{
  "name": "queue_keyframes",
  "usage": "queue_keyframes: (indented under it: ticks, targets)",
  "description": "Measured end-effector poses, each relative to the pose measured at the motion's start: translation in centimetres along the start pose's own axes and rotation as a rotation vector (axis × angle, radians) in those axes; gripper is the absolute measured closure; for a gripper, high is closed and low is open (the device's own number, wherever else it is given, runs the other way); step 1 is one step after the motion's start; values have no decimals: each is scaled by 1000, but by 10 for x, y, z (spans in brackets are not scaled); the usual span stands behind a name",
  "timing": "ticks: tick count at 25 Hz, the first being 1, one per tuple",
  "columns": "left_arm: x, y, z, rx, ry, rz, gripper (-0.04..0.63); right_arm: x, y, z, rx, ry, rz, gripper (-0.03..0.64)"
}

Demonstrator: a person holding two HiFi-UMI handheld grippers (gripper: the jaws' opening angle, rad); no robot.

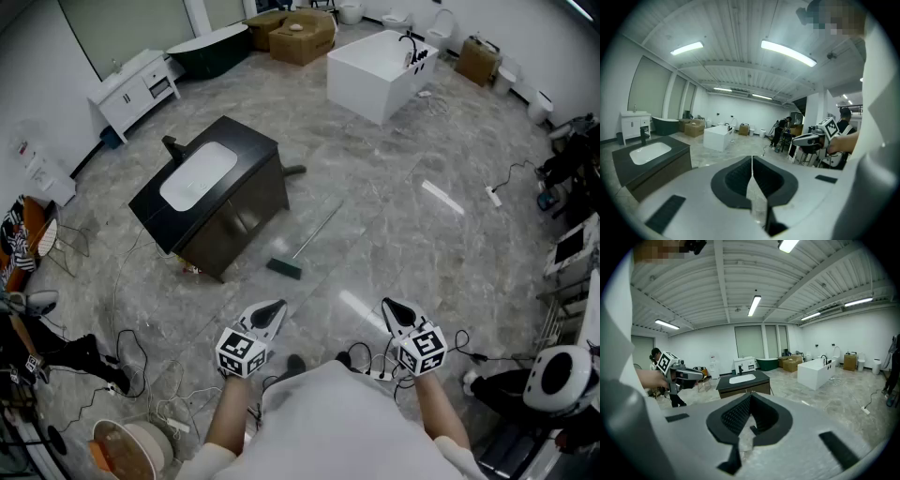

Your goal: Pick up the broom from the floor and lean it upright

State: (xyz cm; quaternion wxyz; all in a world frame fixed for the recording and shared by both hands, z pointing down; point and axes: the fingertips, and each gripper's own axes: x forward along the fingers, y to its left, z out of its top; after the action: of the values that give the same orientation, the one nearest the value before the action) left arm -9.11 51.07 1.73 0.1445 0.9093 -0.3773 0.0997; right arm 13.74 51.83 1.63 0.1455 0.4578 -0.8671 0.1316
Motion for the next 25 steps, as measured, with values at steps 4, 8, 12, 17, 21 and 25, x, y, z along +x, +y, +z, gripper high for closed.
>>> queue_keyframes:
  ticks: [4, 8, 12, 17, 21, 25]
  targets:
    - [9, -5, -1, 0, 1, -1, 584, -1, -10, -2, 0, -3, 0, 617]
    - [17, -6, 1, -1, 6, 5, 584, 0, -19, 0, 3, -7, 3, 617]
    - [23, -10, 0, -1, 9, 12, 584, -2, -27, 0, 10, -13, 6, 617]
    - [35, -16, 0, 0, 17, 22, 584, -8, -43, -3, 5, -12, 4, 617]
    - [50, -30, 0, 1, 18, 31, 584, -20, -65, -7, 13, -15, -3, 617]
    - [66, -48, 0, -2, 12, 45, 584, -34, -88, -15, 22, -13, 1, 616]
